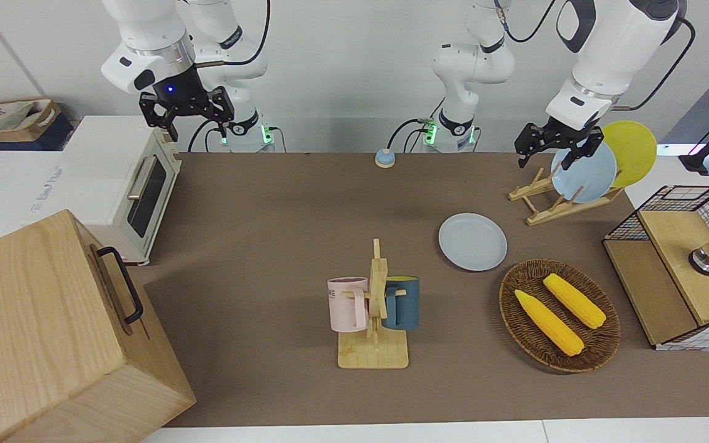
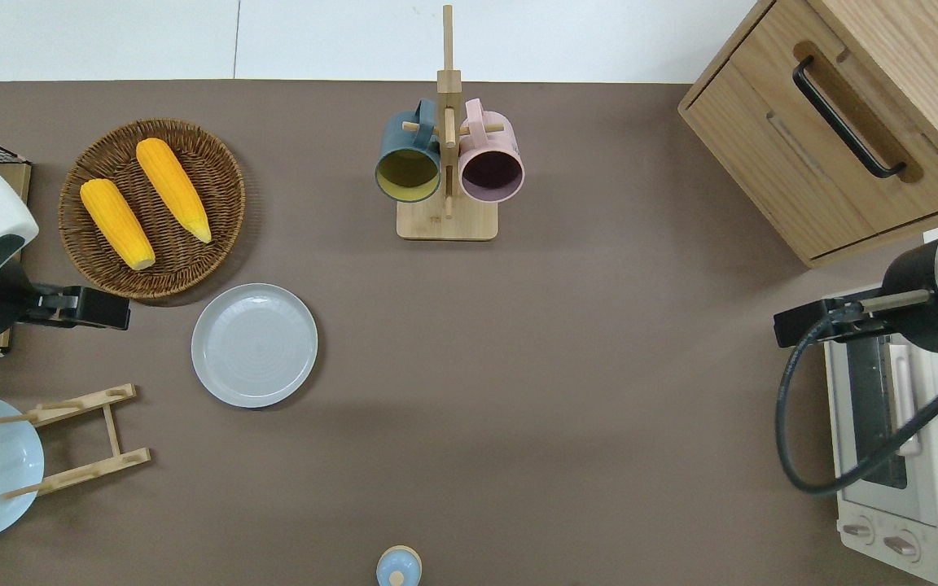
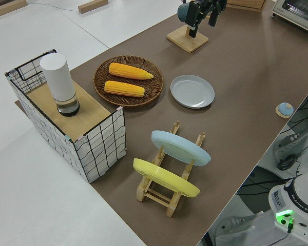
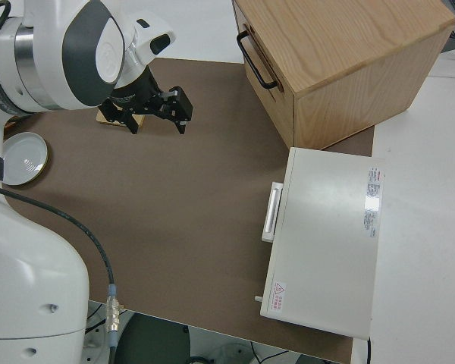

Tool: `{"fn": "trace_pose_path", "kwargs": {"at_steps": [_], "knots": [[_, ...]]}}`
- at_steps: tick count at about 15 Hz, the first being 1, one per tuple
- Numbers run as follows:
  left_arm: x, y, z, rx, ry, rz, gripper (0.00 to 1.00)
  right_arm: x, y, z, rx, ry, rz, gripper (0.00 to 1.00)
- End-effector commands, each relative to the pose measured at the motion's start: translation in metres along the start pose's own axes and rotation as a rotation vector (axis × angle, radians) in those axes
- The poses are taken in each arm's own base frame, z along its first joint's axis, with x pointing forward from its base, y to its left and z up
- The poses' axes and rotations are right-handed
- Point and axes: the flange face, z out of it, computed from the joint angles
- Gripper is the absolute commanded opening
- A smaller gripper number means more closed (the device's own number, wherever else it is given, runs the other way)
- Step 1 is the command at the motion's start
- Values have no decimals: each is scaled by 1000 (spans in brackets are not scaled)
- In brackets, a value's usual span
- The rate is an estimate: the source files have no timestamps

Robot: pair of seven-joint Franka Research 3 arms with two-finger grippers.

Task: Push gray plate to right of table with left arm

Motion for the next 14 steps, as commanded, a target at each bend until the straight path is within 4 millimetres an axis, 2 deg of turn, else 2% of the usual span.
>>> {"fn": "trace_pose_path", "kwargs": {"at_steps": [1, 7, 14], "knots": [[-5, -4, 6, 8, -18, -12, 995, -4, 2, -3, 7, -5, 1, 983], [-7, -6, 31, 1, -25, -13, 995, -4, 2, -3, 7, -5, 3, 983], [-6, -16, 93, 3, 32, -16, 995, -4, 2, -3, 7, -5, 1, 983]]}}
